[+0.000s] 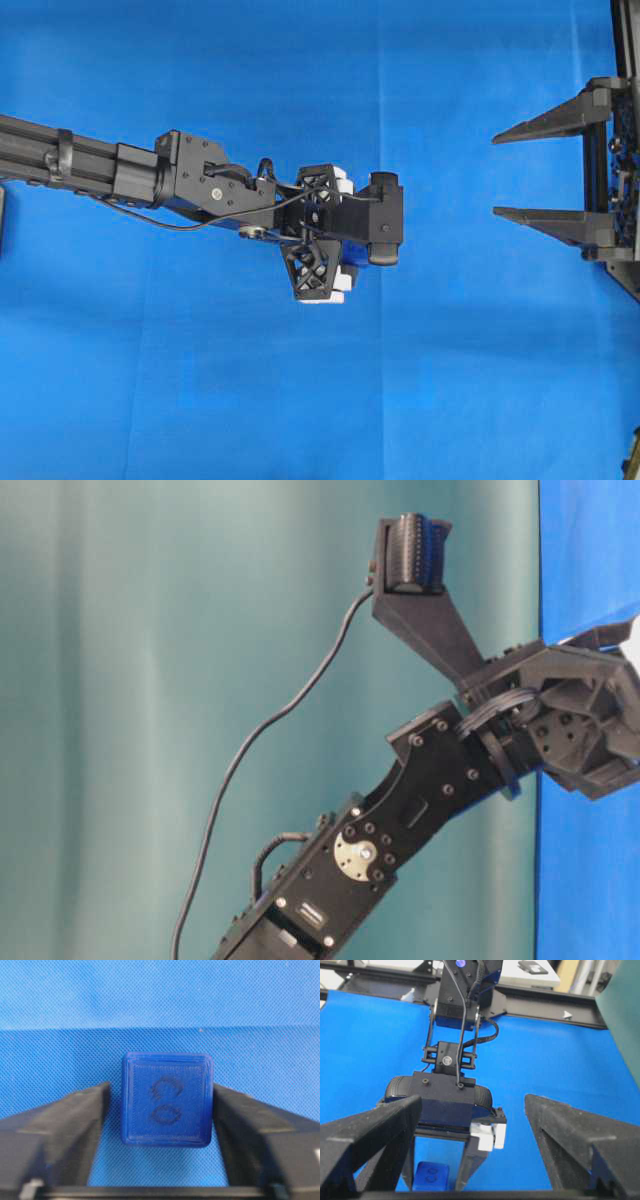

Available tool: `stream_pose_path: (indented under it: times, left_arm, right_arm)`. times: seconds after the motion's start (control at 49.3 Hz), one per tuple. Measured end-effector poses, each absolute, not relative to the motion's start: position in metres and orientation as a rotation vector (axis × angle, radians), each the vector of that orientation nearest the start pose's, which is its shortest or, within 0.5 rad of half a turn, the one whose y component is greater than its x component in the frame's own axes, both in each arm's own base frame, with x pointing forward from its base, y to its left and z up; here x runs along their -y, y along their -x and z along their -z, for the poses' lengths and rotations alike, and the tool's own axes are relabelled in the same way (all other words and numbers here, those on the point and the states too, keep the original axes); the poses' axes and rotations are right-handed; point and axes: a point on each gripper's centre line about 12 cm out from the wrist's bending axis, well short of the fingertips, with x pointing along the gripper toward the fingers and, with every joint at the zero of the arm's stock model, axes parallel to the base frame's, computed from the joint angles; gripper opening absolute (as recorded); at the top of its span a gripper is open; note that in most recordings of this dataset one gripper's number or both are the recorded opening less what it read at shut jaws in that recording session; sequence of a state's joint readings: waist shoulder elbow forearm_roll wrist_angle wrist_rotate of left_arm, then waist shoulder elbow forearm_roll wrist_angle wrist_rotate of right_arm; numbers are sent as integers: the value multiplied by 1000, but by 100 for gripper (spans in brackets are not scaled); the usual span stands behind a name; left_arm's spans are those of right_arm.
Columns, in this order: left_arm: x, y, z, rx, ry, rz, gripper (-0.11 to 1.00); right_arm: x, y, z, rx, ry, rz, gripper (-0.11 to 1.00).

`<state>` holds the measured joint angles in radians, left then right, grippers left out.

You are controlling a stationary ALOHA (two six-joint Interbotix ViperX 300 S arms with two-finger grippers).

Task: Handover the blue block to the right arm after grasping it with the left arm, then place it in the designated position.
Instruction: 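Lower the left gripper around the blue cube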

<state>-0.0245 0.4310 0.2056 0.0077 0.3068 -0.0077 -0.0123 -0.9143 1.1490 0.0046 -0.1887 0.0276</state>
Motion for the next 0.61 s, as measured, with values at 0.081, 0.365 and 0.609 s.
stream_pose_path:
  times: [0.081,0.365,0.609]
  left_arm:
    - [12,-490,-101,-943,-17,24,46]
    - [13,-490,-100,-945,-15,24,46]
    - [13,-486,-123,-942,-15,24,46]
  right_arm:
    - [3,-209,-282,-46,-32,14,96]
    - [3,-209,-282,-47,-31,15,96]
    - [3,-209,-281,-49,-32,15,96]
